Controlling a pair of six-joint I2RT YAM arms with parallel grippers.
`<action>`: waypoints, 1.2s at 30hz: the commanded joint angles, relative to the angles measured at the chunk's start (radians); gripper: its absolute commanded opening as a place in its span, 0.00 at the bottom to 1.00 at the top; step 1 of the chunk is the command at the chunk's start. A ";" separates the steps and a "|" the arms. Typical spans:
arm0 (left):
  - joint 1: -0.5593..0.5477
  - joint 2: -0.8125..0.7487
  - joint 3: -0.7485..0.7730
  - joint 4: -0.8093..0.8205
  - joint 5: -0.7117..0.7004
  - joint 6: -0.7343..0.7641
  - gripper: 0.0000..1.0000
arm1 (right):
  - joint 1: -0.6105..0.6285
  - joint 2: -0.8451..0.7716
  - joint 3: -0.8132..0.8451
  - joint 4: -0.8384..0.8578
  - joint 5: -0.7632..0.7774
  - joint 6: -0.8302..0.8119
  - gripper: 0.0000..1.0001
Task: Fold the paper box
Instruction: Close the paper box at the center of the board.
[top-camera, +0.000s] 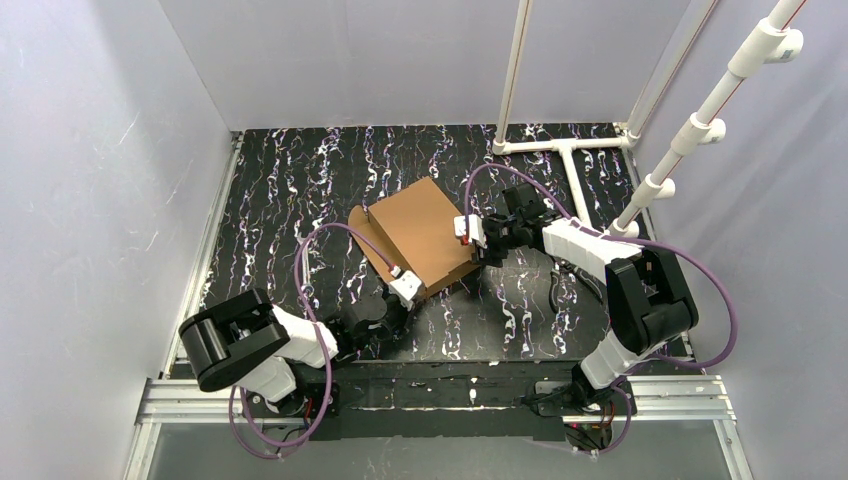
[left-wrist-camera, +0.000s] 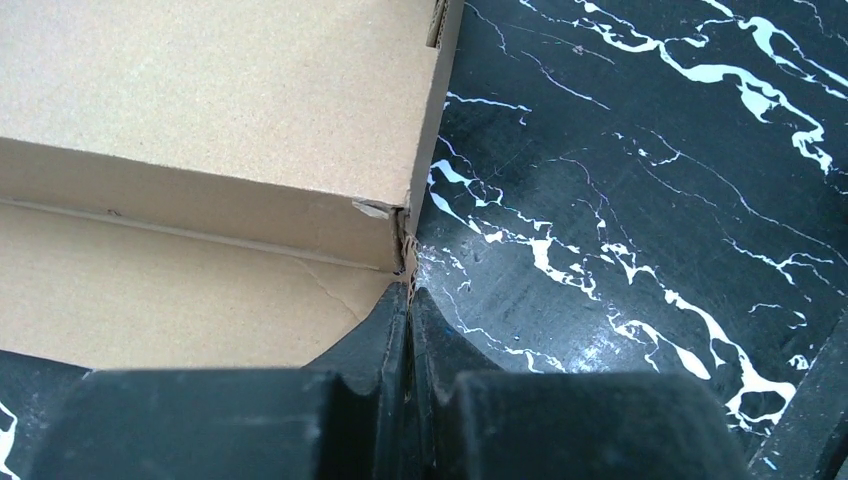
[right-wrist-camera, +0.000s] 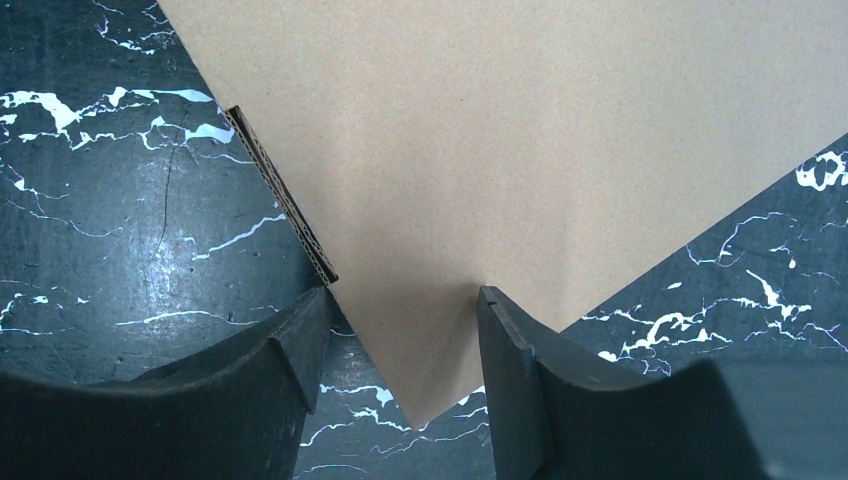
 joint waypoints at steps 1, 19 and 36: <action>0.000 -0.036 0.006 0.003 -0.004 -0.098 0.00 | 0.004 0.037 0.013 -0.039 0.017 0.029 0.61; 0.043 -0.066 0.071 -0.129 0.069 -0.138 0.00 | 0.006 0.045 0.014 -0.042 0.026 0.029 0.59; 0.090 -0.107 0.105 -0.252 0.097 -0.137 0.00 | 0.010 0.053 0.017 -0.050 0.030 0.023 0.58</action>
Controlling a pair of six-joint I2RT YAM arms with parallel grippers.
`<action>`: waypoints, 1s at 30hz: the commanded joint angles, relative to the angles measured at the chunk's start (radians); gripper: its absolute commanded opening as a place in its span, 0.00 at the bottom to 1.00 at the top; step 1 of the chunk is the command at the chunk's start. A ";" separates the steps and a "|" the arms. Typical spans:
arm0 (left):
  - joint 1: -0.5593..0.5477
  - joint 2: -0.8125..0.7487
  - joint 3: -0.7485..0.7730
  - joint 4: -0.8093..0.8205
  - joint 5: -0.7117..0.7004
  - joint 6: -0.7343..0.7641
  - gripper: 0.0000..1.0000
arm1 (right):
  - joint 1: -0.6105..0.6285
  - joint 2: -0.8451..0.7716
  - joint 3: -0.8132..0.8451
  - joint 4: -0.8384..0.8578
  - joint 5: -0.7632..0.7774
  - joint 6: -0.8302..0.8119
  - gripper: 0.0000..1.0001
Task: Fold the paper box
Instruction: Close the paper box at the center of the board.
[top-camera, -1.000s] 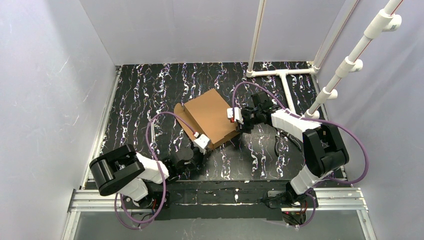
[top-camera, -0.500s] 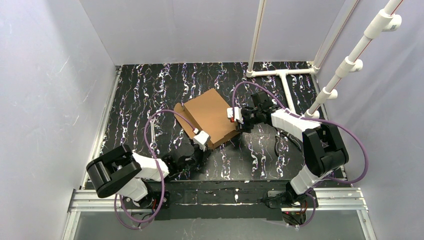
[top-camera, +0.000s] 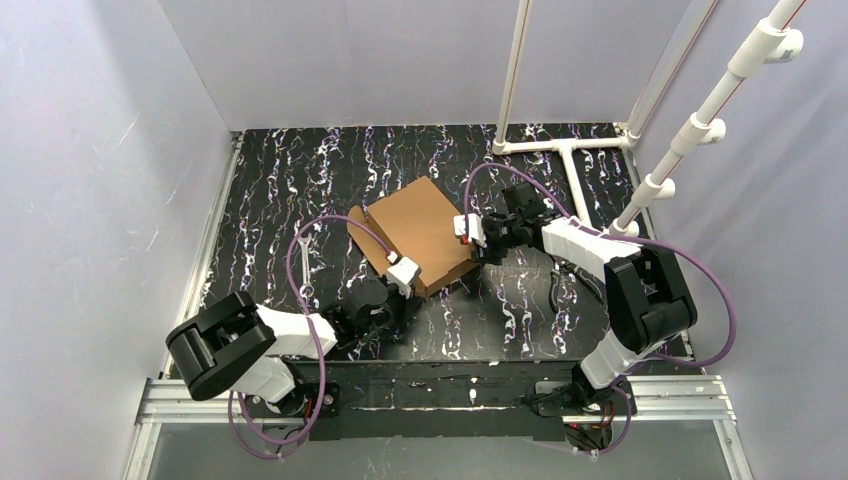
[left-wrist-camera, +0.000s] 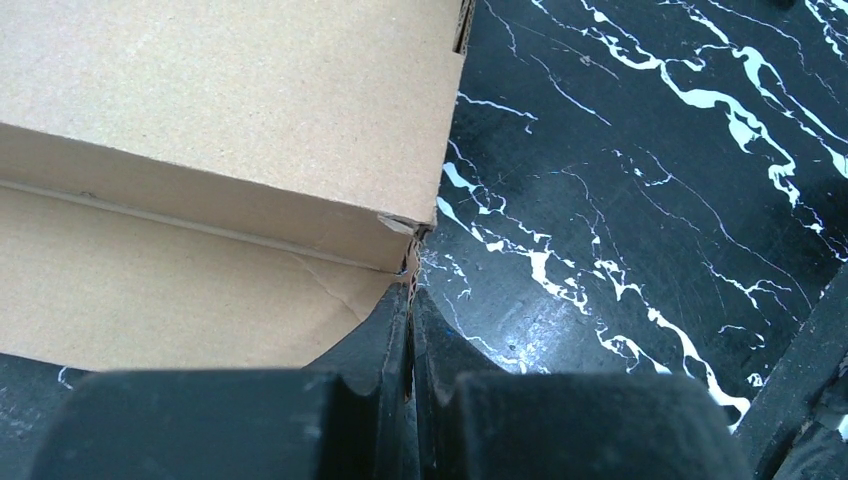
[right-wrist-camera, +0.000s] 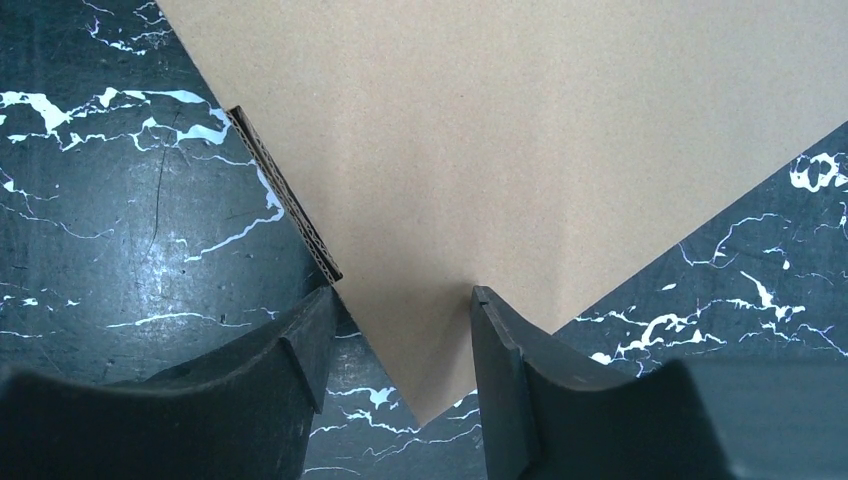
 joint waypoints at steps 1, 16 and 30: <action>0.022 -0.056 0.033 -0.061 0.019 -0.016 0.00 | 0.006 0.045 0.009 -0.051 0.029 0.027 0.58; 0.049 -0.047 0.100 -0.150 0.141 0.073 0.00 | 0.009 0.047 0.012 -0.056 0.029 0.025 0.56; 0.111 -0.035 0.177 -0.243 0.268 0.050 0.00 | 0.014 0.050 0.014 -0.061 0.030 0.019 0.56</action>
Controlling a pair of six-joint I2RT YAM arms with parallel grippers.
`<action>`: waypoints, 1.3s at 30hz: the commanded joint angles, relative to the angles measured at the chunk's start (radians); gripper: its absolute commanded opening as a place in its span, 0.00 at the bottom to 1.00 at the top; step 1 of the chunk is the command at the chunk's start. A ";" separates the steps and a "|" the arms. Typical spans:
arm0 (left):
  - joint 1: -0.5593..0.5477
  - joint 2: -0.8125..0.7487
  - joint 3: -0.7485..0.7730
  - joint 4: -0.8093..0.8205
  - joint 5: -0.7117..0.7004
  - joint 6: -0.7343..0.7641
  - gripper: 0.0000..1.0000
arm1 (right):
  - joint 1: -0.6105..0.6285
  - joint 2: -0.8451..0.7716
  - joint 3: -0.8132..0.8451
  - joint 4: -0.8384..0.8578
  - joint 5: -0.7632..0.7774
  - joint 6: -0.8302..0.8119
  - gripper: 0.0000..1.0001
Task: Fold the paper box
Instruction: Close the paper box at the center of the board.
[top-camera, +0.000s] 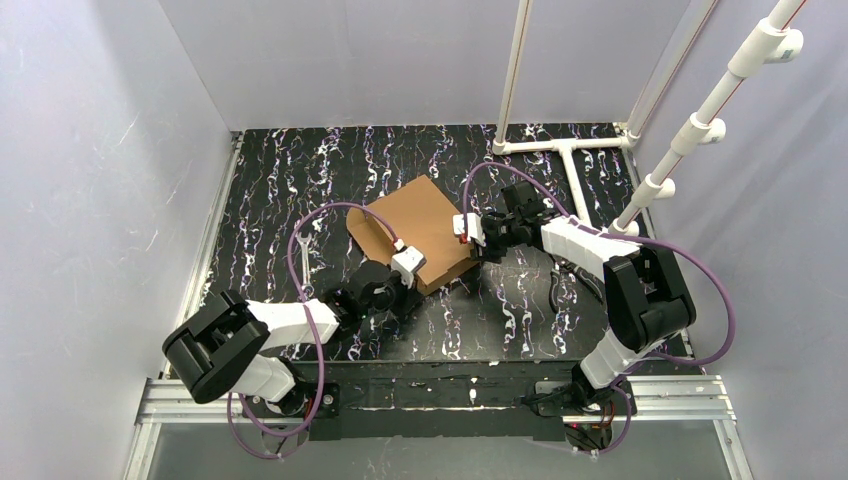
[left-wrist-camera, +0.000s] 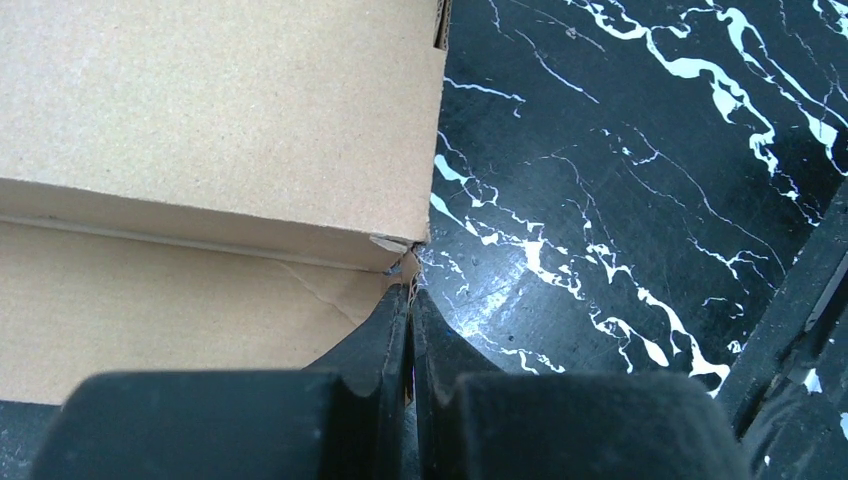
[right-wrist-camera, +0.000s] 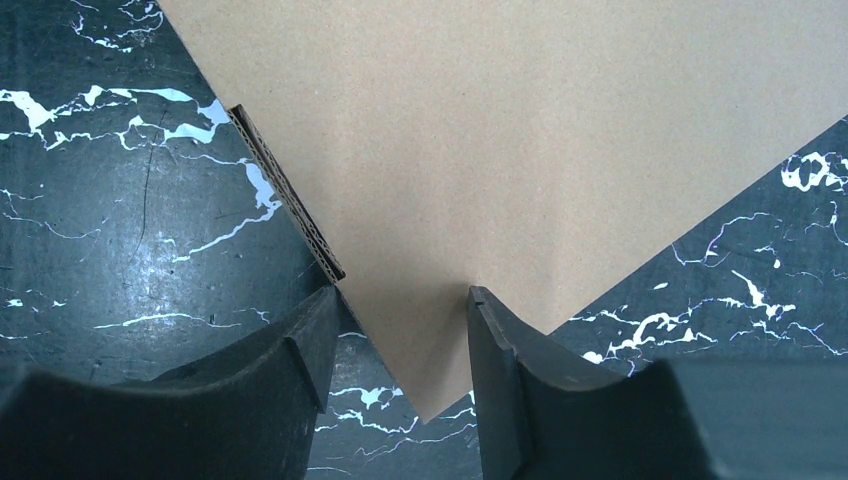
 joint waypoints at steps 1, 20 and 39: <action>0.006 -0.007 0.073 -0.007 0.084 0.018 0.00 | 0.012 0.043 0.006 -0.066 0.023 0.022 0.56; 0.005 -0.015 0.228 -0.261 -0.056 0.027 0.00 | 0.030 0.054 0.011 -0.076 0.021 0.021 0.54; 0.007 -0.001 0.170 -0.021 -0.111 -0.098 0.00 | 0.041 0.067 0.017 -0.083 -0.025 0.041 0.53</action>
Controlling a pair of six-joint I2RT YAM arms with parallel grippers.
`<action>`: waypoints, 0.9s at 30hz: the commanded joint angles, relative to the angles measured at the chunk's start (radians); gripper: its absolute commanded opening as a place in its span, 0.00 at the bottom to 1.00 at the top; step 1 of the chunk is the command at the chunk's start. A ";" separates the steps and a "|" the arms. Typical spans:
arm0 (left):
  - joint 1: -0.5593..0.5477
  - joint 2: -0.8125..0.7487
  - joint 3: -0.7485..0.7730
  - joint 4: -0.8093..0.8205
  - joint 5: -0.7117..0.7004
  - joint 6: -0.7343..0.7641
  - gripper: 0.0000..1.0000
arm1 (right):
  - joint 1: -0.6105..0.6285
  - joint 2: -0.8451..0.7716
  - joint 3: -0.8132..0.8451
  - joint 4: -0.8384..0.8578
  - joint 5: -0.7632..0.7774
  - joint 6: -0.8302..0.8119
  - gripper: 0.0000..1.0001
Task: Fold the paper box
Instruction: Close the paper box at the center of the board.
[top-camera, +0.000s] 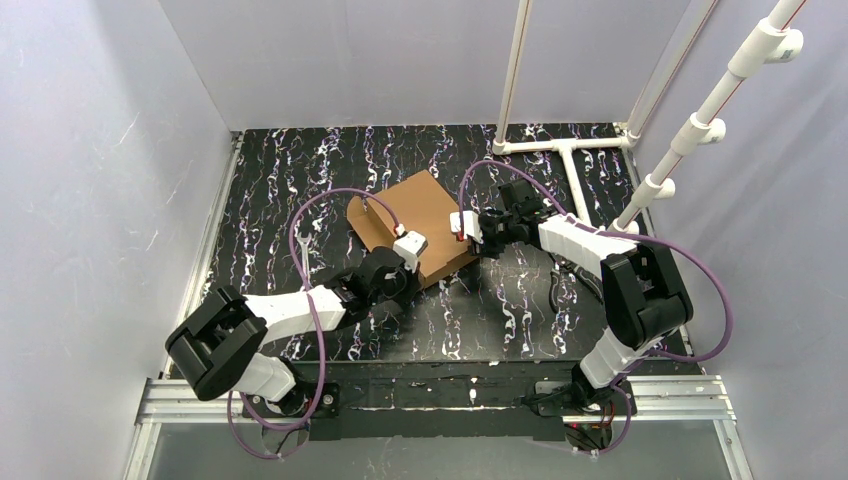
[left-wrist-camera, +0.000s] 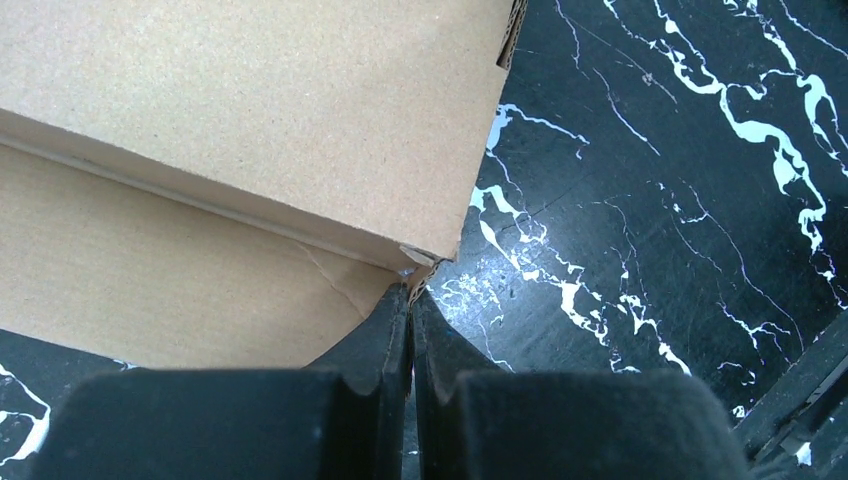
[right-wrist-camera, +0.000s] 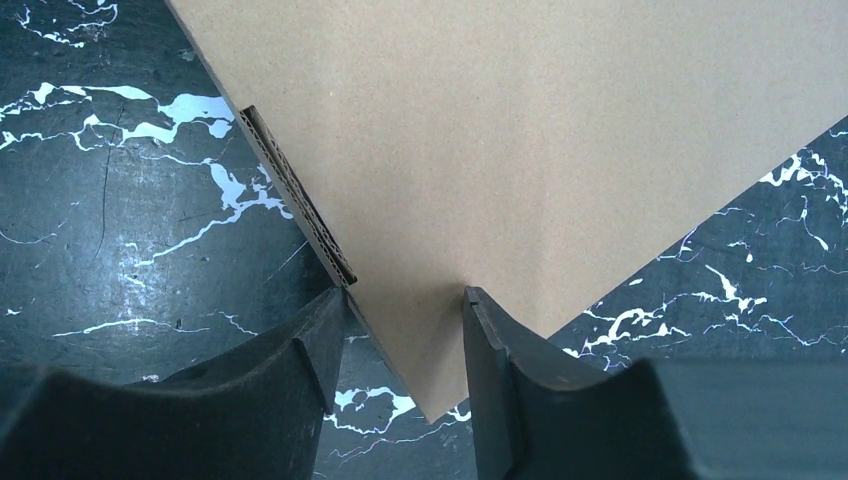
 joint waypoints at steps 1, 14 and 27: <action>-0.001 -0.012 0.002 0.247 0.022 -0.006 0.00 | 0.029 0.050 -0.005 -0.100 -0.066 0.040 0.53; -0.001 -0.009 -0.014 0.289 0.109 -0.056 0.00 | 0.031 0.057 -0.001 -0.103 -0.078 0.050 0.52; 0.000 0.014 0.010 0.312 -0.022 -0.148 0.00 | 0.032 0.063 0.000 -0.107 -0.082 0.050 0.51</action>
